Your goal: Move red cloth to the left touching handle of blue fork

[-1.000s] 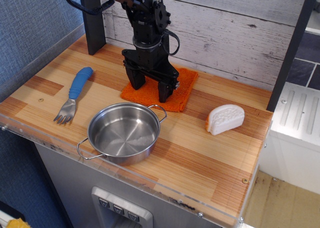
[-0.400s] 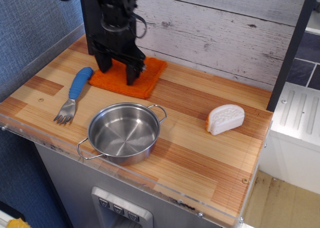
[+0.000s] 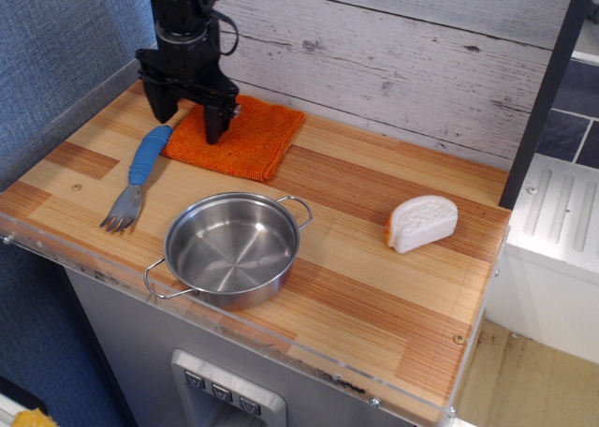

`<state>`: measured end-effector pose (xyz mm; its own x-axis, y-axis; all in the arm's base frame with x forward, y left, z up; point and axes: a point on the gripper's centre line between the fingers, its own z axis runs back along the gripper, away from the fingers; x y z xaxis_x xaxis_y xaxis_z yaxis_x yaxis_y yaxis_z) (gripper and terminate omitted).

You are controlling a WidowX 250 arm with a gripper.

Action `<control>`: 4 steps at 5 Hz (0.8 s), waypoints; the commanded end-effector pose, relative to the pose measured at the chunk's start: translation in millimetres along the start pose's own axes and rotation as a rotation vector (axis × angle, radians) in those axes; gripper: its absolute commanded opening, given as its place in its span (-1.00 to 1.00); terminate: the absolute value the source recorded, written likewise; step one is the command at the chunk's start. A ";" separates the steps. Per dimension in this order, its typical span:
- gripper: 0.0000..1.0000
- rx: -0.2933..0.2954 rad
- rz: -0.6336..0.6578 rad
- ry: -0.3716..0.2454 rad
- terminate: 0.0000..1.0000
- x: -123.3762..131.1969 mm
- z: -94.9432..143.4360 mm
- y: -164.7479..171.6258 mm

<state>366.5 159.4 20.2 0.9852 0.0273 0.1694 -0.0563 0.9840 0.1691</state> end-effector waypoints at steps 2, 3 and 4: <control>1.00 0.014 0.033 -0.063 -1.00 -1.2 25.8 15.1; 1.00 0.029 0.034 -0.112 -1.00 2.3 47.1 13.6; 1.00 0.040 0.039 -0.167 -1.00 0.9 71.8 11.7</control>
<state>355.8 155.5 71.9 0.9567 0.0426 0.2880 -0.0986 0.9782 0.1829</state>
